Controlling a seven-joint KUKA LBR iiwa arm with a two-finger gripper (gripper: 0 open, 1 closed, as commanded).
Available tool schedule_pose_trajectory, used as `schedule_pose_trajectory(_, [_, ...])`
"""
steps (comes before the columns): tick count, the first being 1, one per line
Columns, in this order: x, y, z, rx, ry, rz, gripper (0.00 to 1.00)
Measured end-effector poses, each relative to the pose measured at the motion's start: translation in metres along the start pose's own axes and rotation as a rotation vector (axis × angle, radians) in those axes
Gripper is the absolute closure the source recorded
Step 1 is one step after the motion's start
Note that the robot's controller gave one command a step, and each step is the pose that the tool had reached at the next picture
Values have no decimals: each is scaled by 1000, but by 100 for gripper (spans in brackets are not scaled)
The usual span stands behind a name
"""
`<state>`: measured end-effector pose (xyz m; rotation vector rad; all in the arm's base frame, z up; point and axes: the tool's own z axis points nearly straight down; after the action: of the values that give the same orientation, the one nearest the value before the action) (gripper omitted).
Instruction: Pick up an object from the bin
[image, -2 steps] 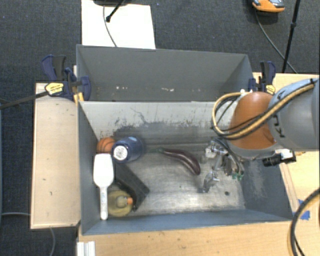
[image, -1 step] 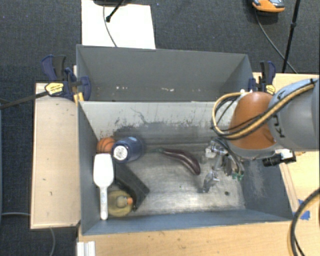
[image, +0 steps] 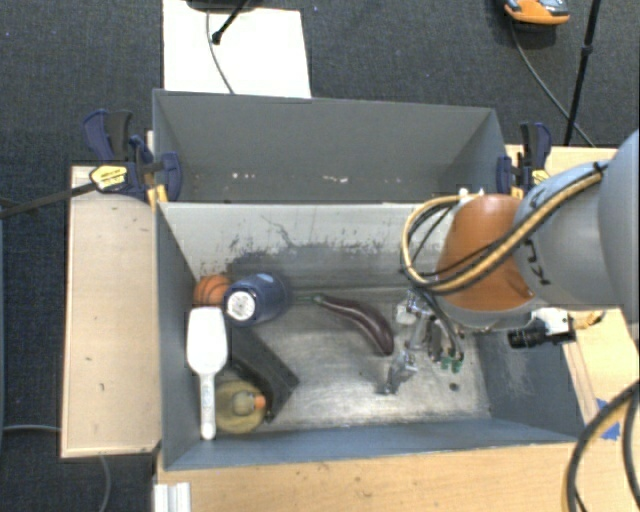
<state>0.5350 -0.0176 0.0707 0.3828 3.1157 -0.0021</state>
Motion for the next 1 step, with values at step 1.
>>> schedule_pose_trajectory(1, [-18, 26, 1, -4, 4, -49, 0])
